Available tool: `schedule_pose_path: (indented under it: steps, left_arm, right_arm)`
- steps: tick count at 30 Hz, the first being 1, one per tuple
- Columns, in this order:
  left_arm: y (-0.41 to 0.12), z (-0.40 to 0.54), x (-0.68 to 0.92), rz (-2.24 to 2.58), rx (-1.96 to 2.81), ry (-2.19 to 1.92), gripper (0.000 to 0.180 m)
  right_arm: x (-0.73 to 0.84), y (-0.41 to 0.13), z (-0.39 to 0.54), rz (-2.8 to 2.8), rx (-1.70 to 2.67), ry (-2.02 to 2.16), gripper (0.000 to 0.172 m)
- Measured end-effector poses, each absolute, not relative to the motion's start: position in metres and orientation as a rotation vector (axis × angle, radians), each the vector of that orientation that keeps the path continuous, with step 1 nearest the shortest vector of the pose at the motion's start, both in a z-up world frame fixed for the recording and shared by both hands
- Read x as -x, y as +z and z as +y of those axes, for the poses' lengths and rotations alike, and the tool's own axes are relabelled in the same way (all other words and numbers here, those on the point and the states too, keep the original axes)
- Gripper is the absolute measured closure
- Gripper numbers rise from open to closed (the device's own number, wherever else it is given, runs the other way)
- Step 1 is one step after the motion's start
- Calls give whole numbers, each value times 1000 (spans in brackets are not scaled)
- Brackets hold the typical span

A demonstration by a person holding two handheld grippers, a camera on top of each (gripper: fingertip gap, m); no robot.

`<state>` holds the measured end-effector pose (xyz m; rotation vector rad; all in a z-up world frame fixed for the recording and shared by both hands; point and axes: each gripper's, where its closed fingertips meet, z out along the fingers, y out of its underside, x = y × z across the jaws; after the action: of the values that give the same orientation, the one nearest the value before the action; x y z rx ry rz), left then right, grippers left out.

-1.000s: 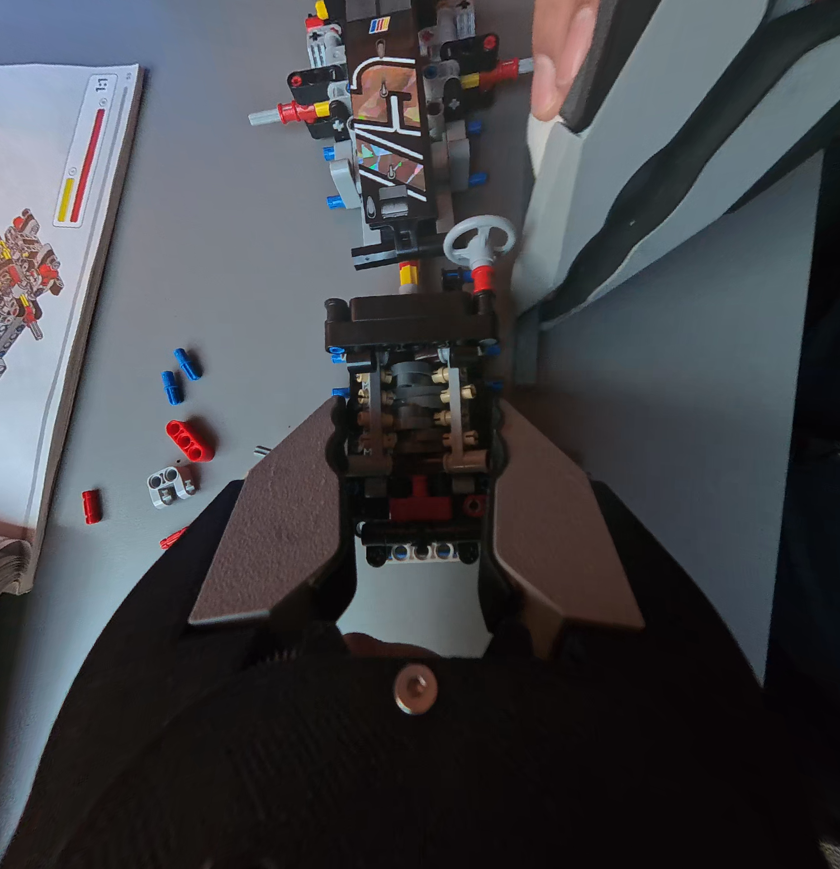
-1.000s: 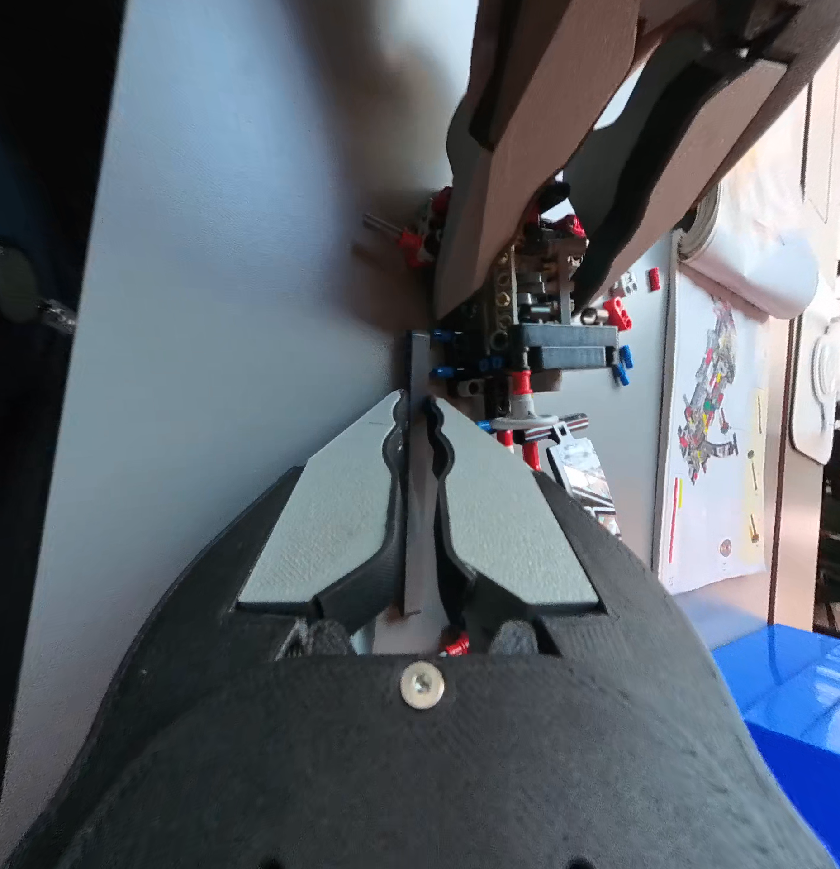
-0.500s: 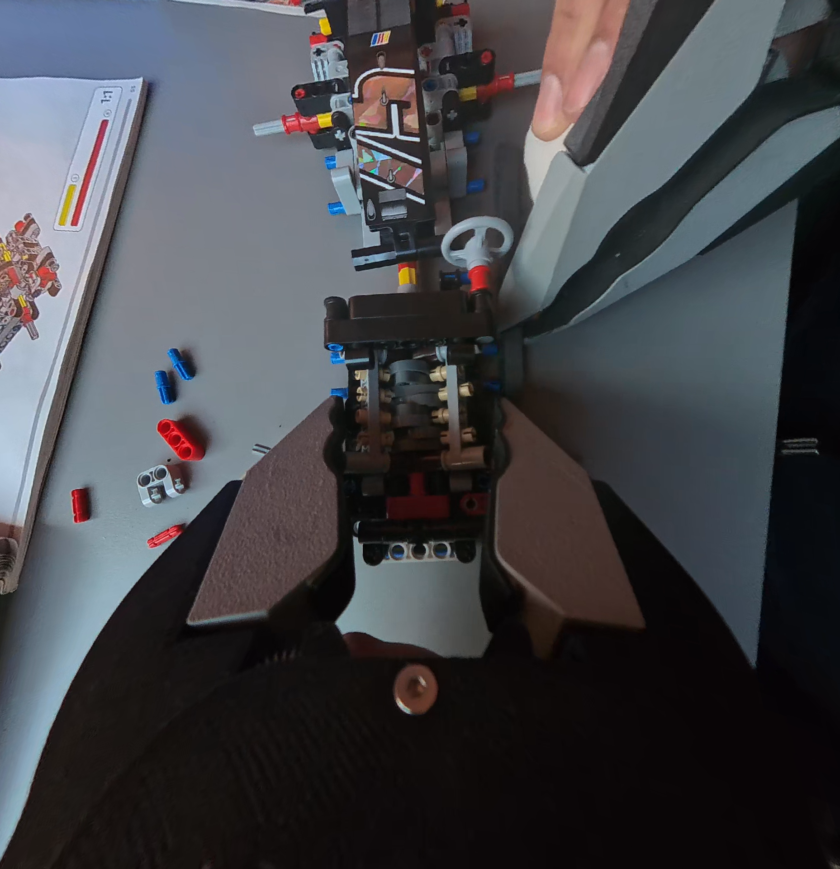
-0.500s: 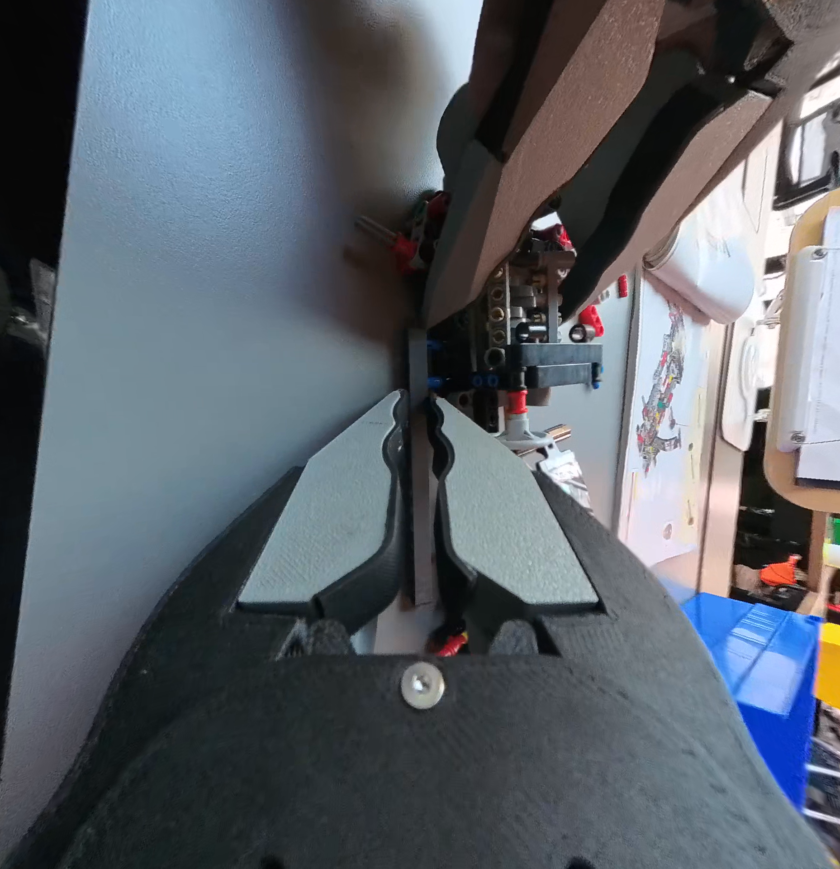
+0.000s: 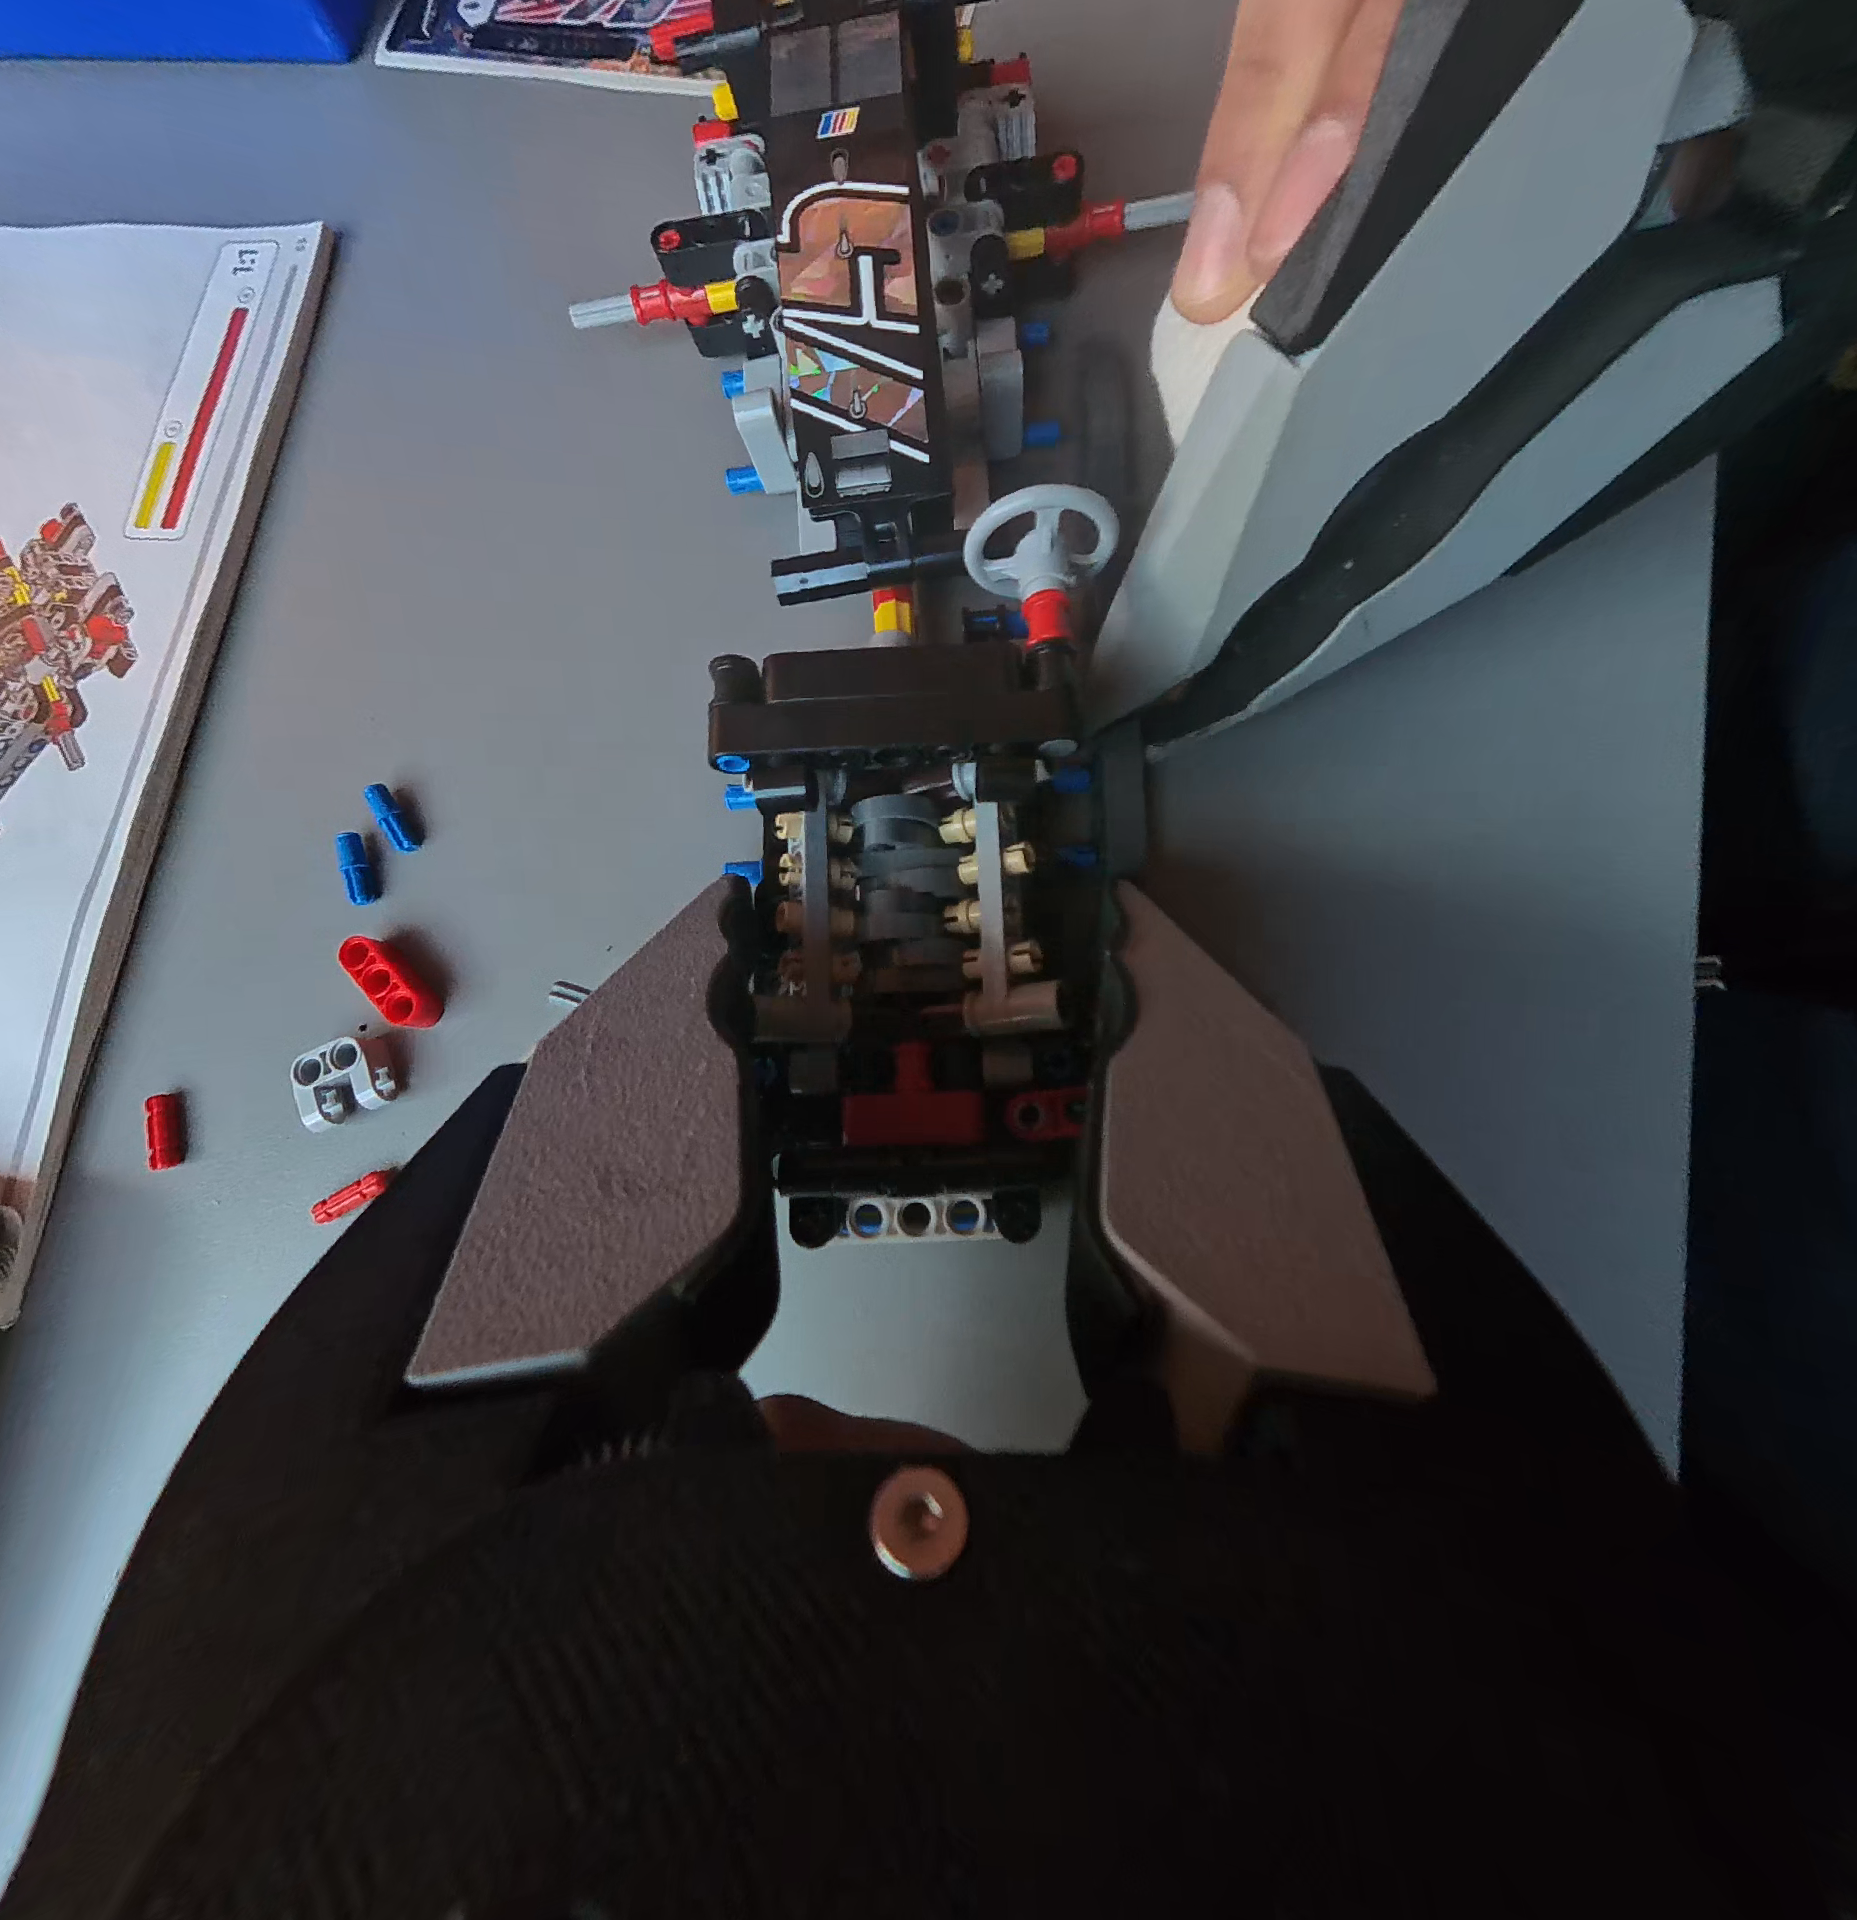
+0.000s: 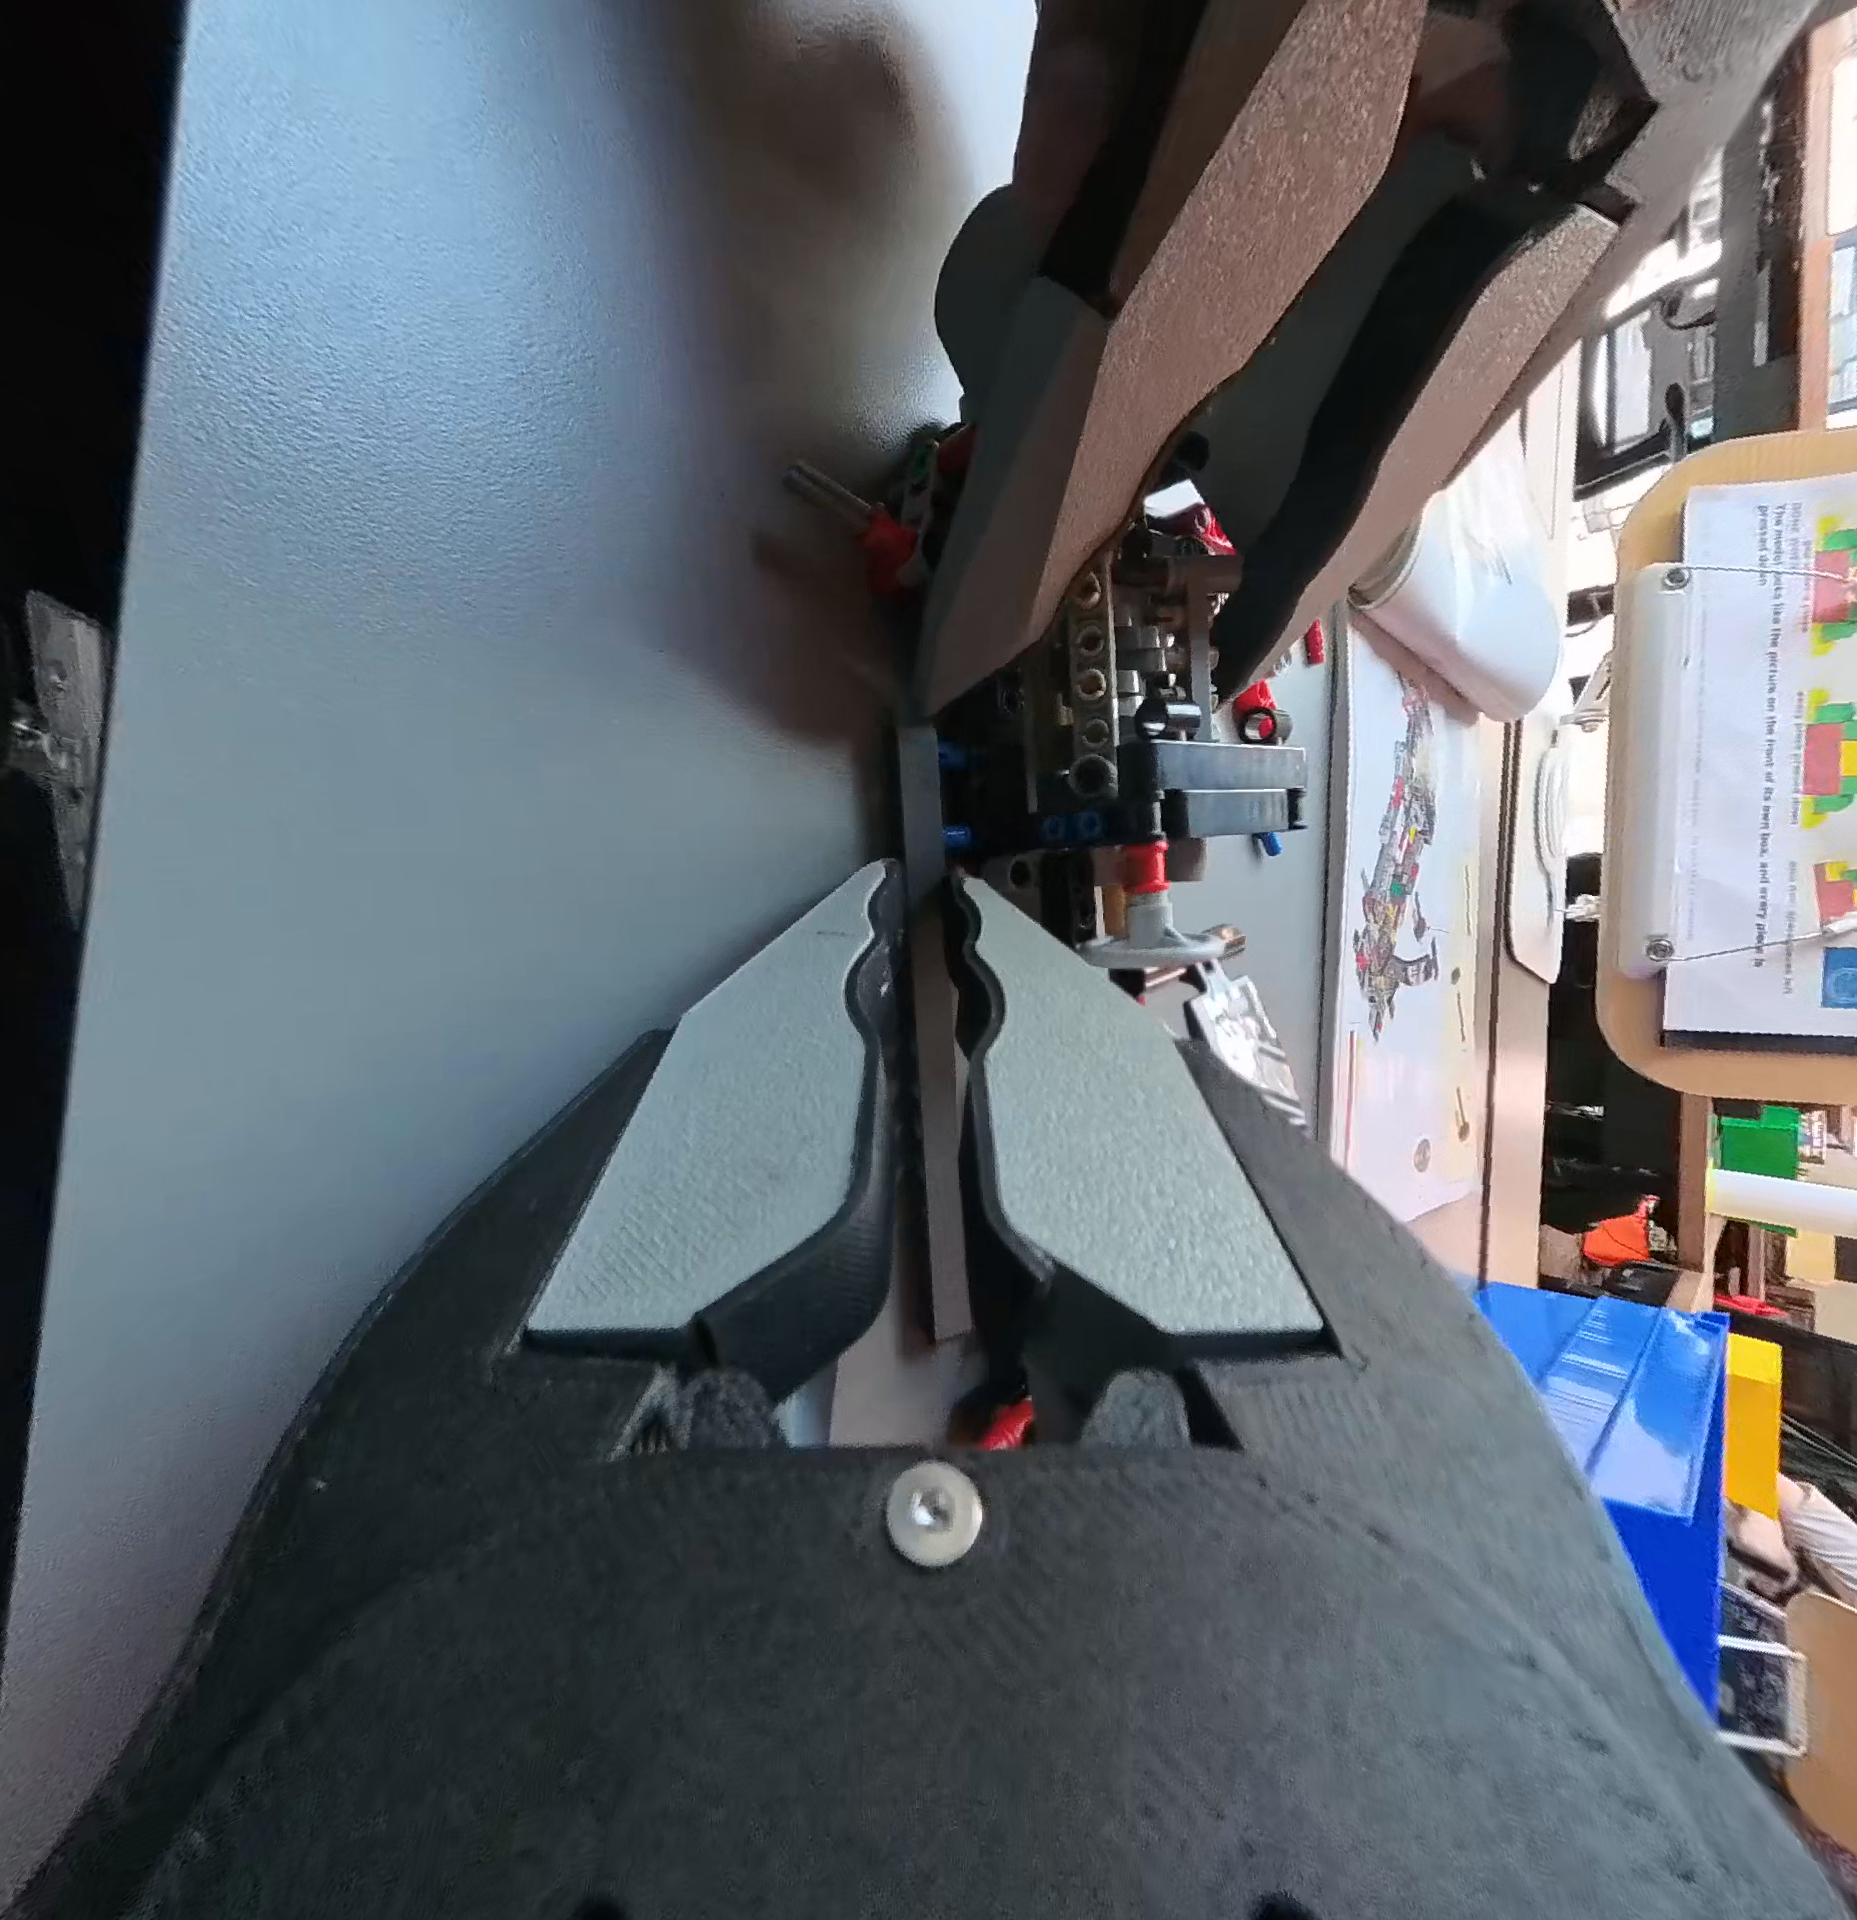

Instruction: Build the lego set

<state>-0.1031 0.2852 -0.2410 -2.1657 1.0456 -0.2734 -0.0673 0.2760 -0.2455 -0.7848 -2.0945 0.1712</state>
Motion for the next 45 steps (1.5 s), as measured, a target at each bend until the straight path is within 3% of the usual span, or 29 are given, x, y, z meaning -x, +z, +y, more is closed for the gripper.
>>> schedule_pose_path:
  steps: [34,37,45]
  left_arm:
    - [-243,292,106,1063,2146,-185,111]
    - [-244,294,105,1042,2173,-154,100]
    - [-244,299,108,941,2213,-138,102]
  right_arm:
    - [71,-246,284,-2043,1439,696,166]
    - [73,-246,282,-1991,1503,781,166]
    - [75,-245,283,-2010,1280,667,167]
